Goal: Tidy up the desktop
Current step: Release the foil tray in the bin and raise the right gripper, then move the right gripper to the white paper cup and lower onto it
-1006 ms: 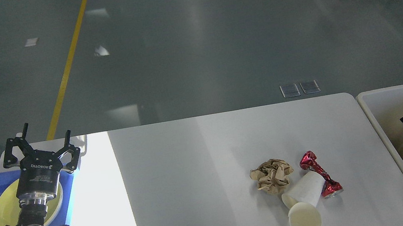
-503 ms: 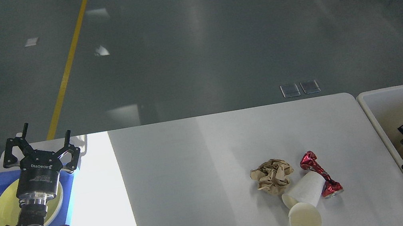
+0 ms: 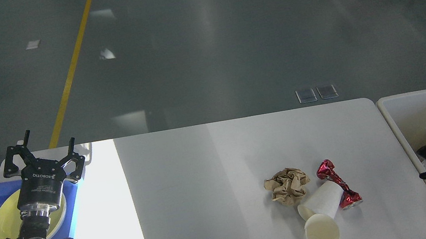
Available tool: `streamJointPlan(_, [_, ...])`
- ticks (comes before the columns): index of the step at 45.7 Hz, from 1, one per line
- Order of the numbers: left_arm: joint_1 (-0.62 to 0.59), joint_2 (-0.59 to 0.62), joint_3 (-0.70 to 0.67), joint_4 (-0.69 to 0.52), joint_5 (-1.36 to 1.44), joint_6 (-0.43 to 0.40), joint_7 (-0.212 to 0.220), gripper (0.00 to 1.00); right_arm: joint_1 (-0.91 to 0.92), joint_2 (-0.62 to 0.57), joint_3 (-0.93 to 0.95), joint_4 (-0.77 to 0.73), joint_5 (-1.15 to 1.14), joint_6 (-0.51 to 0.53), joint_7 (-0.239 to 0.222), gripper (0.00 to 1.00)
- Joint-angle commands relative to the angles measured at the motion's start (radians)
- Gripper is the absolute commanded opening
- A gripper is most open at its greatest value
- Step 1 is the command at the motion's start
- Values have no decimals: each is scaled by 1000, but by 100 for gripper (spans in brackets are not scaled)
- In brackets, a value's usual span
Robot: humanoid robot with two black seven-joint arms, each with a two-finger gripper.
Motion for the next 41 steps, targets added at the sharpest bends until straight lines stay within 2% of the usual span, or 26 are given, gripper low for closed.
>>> streamJointPlan(1, [0,0,-1,0,0,0,0,97,10,-6,0,5,-4,-1,0,100])
streamJointPlan(8, [0,0,-1,0,0,0,2,97,40,-12,-3,20,-16,25,0,100])
streamJointPlan(12, [0,-1,-1,0,0,0,0,97,88,-34,-20,89,-89,47,0,100])
streamJointPlan(19, [0,0,-1,0,0,0,0,97,214,-167,-22,304,-295,61,0,100])
streamJointPlan(27, [0,0,1,0,0,0,2,97,399,-247,-98,533,-531,156,-3,100])
streamJointPlan(31, [0,0,-1,0,0,0,2,97,545,-259,-218,651,-556,254,-2,100])
streamJointPlan(35, [0,0,1,0,0,0,2,97,738,-245,-374,779,-556,398,-2,100])
streamJointPlan(41, [0,0,-1,0,0,0,2,97,988,-141,-516,899,-544,633,-3,100])
